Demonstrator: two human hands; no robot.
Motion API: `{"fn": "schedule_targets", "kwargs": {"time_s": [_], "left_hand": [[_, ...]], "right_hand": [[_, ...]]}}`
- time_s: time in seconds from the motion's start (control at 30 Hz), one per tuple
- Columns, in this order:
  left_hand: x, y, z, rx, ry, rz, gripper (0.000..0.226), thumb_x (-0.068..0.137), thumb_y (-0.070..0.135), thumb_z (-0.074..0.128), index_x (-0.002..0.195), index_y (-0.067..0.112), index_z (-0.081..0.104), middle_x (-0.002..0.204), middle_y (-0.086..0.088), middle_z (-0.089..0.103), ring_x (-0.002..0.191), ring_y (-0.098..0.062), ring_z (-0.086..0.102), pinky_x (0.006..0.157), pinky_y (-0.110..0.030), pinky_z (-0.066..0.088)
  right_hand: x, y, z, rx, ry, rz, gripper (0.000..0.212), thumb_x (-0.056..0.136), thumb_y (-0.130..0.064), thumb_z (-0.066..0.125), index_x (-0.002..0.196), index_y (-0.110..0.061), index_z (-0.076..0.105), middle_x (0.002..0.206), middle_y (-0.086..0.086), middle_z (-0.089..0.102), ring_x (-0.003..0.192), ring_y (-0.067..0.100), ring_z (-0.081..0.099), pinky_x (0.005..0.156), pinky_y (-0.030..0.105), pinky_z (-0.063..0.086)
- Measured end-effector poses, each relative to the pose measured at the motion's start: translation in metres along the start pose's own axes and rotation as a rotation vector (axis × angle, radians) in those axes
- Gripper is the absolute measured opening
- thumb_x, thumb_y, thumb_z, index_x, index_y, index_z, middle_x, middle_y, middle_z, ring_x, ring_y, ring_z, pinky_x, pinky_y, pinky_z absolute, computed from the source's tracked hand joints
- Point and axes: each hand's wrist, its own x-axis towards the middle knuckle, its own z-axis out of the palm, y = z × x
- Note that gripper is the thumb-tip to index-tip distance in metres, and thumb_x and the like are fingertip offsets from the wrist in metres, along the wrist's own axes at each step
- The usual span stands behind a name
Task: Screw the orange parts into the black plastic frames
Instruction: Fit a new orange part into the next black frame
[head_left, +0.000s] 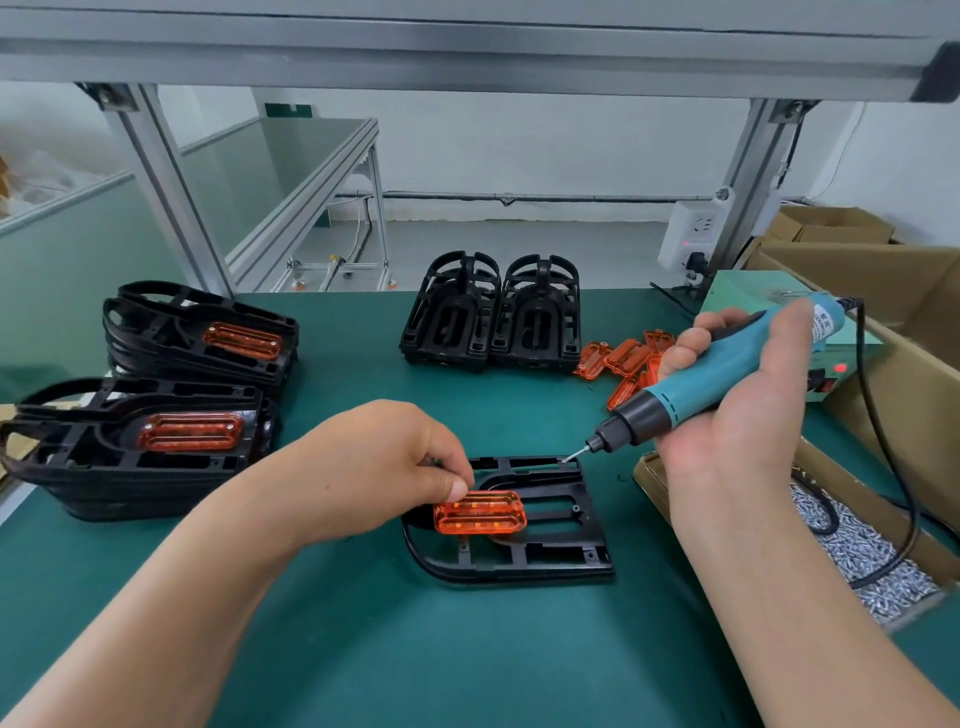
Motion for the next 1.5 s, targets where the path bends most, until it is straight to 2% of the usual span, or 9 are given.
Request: {"fn": "schedule_targets", "kwargs": {"time_s": [0.27,0.47,0.6,0.73,0.8,1.03,1.2,1.33,1.5], "left_hand": [[0.000,0.012,0.010,0.027,0.068,0.107,0.031,0.099,0.050,0.064,0.128,0.059,0.062,0.112,0.042,0.067,0.107,0.016,0.060,0.097,-0.019,0.050],[-0.001,0.021,0.020,0.256,0.052,0.235,0.040,0.103,0.058,0.050,0.141,0.066,0.041,0.135,0.041,0.058,0.126,0.007,0.054,0.101,-0.023,0.046],[0.001,0.021,0.024,0.350,0.053,0.252,0.034,0.103,0.059,0.047,0.137,0.057,0.049,0.127,0.030,0.066,0.116,-0.001,0.061,0.094,-0.030,0.050],[0.001,0.023,0.030,0.347,0.149,0.184,0.024,0.099,0.060,0.049,0.114,0.042,0.053,0.079,0.017,0.063,0.076,-0.008,0.053,0.066,-0.029,0.039],[0.002,0.024,0.030,0.322,0.221,0.137,0.023,0.097,0.061,0.050,0.101,0.038,0.050,0.070,0.016,0.055,0.069,-0.007,0.049,0.061,-0.029,0.034],[0.010,0.027,0.030,-0.267,0.306,-0.088,0.020,0.100,0.046,0.054,0.087,0.031,0.053,0.055,0.015,0.056,0.047,-0.005,0.044,0.047,-0.021,0.034],[0.012,0.037,0.038,-0.087,0.281,-0.137,0.024,0.108,0.037,0.038,0.093,0.026,0.053,0.071,0.004,0.058,0.059,-0.009,0.052,0.052,-0.029,0.035],[0.011,0.043,0.046,0.123,0.314,-0.117,0.020,0.109,0.036,0.028,0.113,0.025,0.045,0.078,0.005,0.061,0.074,-0.022,0.062,0.071,-0.041,0.053],[0.011,0.044,0.055,0.342,0.316,-0.063,0.020,0.109,0.042,0.021,0.115,0.033,0.038,0.071,0.005,0.060,0.064,-0.023,0.061,0.066,-0.042,0.055]], "right_hand": [[0.006,0.005,-0.011,-0.135,-0.028,-0.037,0.040,0.109,-0.054,0.050,0.120,-0.017,0.056,0.098,-0.002,0.066,0.096,0.018,0.059,0.102,0.040,0.045],[0.023,0.009,-0.016,0.033,-0.049,-0.018,0.041,0.105,-0.052,0.062,0.109,-0.012,0.056,0.086,0.003,0.065,0.068,0.015,0.059,0.062,0.025,0.053],[0.029,0.011,-0.021,0.038,-0.066,-0.025,0.041,0.104,-0.053,0.063,0.107,-0.013,0.058,0.086,0.003,0.065,0.067,0.015,0.060,0.061,0.026,0.054],[0.031,0.010,-0.021,0.039,-0.060,-0.034,0.040,0.105,-0.051,0.062,0.110,-0.012,0.056,0.086,0.004,0.065,0.066,0.015,0.060,0.059,0.025,0.053],[0.031,0.010,-0.022,0.041,-0.057,-0.029,0.040,0.105,-0.051,0.062,0.110,-0.012,0.055,0.086,0.004,0.065,0.066,0.015,0.061,0.058,0.025,0.053],[0.033,0.010,-0.022,0.047,-0.048,-0.026,0.040,0.104,-0.052,0.063,0.107,-0.013,0.057,0.086,0.004,0.066,0.065,0.015,0.061,0.058,0.025,0.053],[0.033,0.010,-0.022,0.033,-0.049,-0.034,0.040,0.105,-0.052,0.062,0.106,-0.012,0.058,0.085,0.004,0.066,0.065,0.016,0.061,0.058,0.026,0.053],[0.033,0.010,-0.021,0.038,-0.046,-0.033,0.039,0.105,-0.051,0.062,0.106,-0.012,0.058,0.084,0.004,0.066,0.065,0.016,0.060,0.057,0.026,0.052],[0.033,0.010,-0.022,0.040,-0.047,-0.032,0.038,0.106,-0.050,0.062,0.106,-0.012,0.059,0.085,0.004,0.066,0.065,0.016,0.061,0.057,0.026,0.053]]}}
